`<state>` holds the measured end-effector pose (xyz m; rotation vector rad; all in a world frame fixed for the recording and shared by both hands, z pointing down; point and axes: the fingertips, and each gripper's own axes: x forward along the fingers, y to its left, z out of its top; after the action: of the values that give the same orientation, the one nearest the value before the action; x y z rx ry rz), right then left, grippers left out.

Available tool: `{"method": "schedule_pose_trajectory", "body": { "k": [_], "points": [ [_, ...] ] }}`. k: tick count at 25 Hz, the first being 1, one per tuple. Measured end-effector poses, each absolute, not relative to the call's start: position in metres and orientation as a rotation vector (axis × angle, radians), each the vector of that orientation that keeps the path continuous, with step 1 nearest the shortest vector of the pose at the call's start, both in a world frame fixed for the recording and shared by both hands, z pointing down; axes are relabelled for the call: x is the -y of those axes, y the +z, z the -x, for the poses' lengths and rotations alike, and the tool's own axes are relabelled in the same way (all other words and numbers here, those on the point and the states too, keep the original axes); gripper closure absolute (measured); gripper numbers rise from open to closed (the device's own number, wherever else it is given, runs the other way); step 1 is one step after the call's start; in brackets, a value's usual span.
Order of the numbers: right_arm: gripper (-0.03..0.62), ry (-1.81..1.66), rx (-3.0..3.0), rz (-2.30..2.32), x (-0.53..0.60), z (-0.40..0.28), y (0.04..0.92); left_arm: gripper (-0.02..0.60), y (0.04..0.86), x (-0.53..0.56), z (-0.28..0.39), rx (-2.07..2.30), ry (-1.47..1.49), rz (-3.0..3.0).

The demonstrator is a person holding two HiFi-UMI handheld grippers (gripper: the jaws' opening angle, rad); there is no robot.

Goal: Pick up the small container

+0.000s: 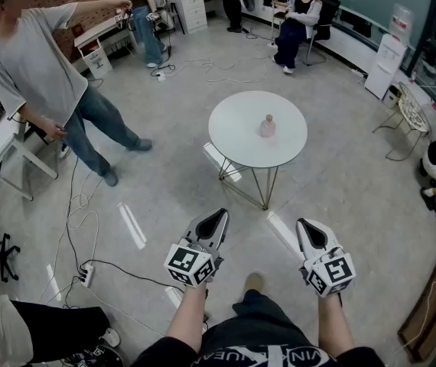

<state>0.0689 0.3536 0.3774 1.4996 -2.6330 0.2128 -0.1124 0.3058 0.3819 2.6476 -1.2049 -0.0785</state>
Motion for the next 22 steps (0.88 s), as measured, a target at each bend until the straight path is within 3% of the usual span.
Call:
{"method": "schedule_pose_trajectory", "body": {
  "k": [22],
  "points": [
    [0.588, 0.226, 2.662, -1.485, -0.252, -0.107, 0.386, 0.557, 0.385, -0.215, 0.069, 1.259, -0.1, -2.65]
  ]
}}
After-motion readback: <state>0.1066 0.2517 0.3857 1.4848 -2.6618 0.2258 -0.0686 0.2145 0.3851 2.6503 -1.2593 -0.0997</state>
